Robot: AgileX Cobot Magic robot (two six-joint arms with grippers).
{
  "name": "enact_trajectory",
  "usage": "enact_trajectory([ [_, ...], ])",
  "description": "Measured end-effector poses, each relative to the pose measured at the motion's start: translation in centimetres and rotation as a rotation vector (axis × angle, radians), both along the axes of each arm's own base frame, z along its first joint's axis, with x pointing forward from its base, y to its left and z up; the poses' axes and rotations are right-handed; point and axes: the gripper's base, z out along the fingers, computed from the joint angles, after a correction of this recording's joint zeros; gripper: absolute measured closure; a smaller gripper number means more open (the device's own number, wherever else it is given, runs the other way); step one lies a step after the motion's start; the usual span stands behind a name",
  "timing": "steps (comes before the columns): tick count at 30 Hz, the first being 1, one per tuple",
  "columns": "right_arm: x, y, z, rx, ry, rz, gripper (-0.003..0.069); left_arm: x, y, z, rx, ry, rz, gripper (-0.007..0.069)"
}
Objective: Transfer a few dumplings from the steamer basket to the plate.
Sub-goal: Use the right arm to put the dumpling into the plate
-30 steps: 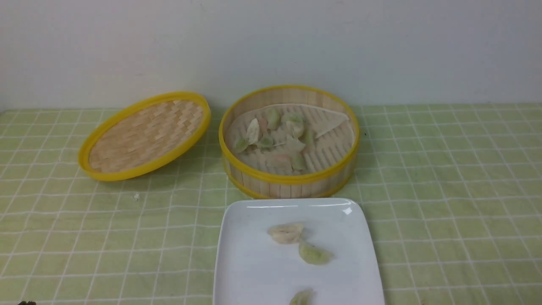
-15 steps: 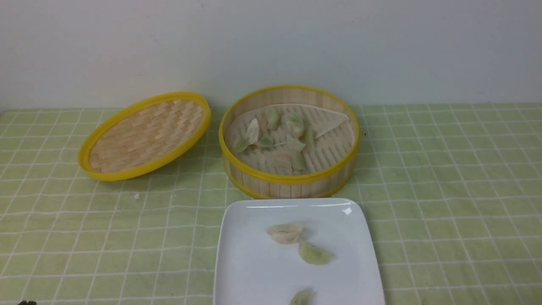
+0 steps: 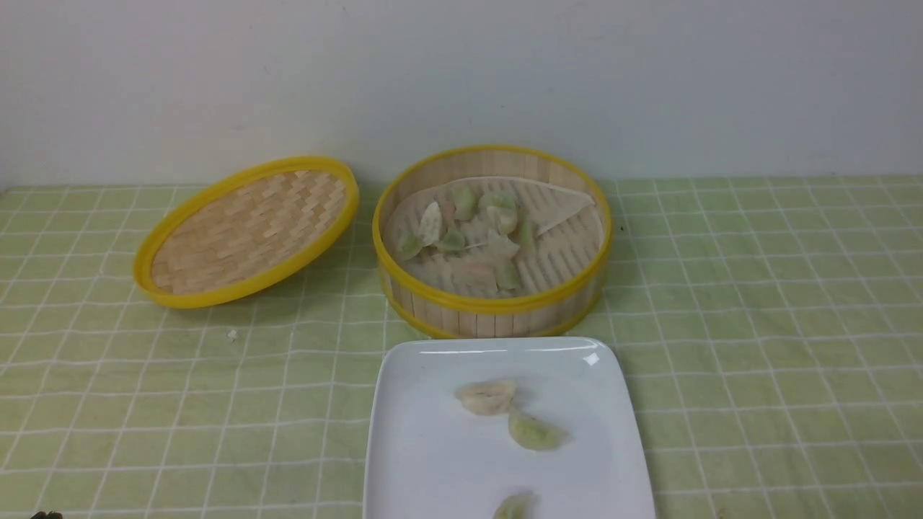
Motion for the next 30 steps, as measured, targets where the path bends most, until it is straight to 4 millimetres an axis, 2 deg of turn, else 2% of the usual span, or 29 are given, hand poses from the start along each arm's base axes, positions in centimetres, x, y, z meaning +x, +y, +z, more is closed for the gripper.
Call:
enact_trajectory([
  [30, 0.0, 0.0, 0.0, 0.018, 0.0, -0.004, 0.0673, 0.0, 0.0, 0.0, 0.0, 0.0, 0.0, 0.0631],
])
